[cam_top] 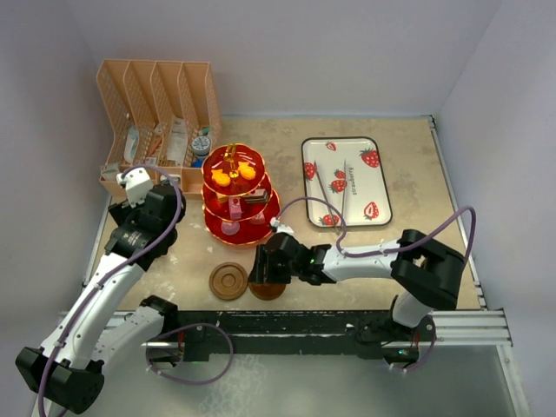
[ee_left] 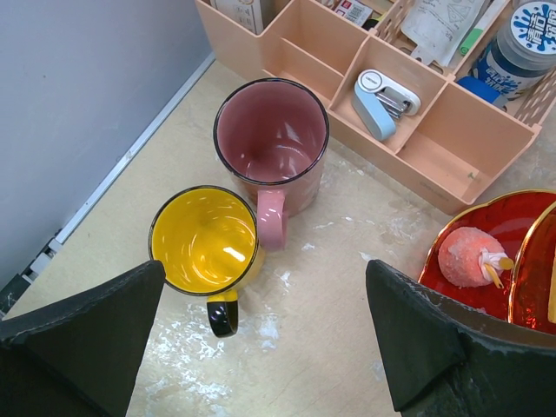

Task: Serve the afternoon tea
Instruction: Move the coaster to the center of the board, then pick up the cup at the center of the board.

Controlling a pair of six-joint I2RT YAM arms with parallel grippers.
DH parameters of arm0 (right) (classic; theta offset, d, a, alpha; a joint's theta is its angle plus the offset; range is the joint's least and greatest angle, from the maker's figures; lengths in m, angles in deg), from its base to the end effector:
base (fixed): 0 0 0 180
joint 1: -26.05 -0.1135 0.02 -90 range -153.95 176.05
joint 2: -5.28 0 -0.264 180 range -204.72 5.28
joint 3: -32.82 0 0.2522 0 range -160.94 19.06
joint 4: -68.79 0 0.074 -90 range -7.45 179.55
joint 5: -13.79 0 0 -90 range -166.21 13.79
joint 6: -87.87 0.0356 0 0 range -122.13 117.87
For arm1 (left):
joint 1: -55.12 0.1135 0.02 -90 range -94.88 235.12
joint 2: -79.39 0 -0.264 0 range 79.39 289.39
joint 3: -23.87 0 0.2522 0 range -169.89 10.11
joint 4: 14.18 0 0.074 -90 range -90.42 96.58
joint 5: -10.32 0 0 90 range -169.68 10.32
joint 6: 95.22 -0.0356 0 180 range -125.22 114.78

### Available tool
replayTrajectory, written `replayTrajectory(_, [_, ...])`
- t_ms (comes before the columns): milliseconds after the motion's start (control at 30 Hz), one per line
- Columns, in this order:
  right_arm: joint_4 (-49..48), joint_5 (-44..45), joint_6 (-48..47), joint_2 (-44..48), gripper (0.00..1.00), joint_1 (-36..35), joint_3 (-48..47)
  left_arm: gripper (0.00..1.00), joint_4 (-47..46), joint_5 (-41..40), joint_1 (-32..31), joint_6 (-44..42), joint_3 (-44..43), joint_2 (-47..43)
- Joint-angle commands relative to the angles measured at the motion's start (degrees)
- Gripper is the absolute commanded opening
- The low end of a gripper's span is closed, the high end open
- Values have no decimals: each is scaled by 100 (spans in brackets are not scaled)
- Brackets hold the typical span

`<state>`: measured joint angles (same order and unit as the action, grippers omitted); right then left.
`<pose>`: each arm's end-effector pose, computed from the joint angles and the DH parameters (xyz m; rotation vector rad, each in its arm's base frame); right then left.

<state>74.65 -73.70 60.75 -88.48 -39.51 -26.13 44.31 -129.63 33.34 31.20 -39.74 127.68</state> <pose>0.1369 0.2975 0.1616 -0.0339 2.5405 1.0263 0.1571 -0.0334 0.3109 -0.6579 1.9409 0.3945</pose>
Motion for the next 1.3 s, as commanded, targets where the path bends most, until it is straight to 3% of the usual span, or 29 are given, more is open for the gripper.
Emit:
replayTrajectory(0, [782,426,11,266,61,113,422,96,-59,-82,-17,54,-124,-42])
replayTrajectory(167, [897,362,-175,168,61,114,579,96,-4,-131,-17,95,-166,48])
replayTrajectory(433, [1704,1221,-226,525,62,124,488,96,239,-46,-17,521,-215,117])
replayTrajectory(533, [1485,1161,-290,572,62,122,627,97,477,-336,-17,877,-324,366])
replayTrajectory(733, [553,779,-1323,1217,63,127,390,99,381,-391,49,1152,-473,663])
replayTrajectory(867, [683,860,-1668,1676,63,126,52,99,307,-288,547,1045,-635,854])
replayTrajectory(1000, [921,929,-1748,2110,63,130,-76,99,-44,674,1576,580,-594,930])
replayTrajectory(1267, [1118,992,-1405,2834,62,122,350,96,-181,1002,1761,351,-682,1400])
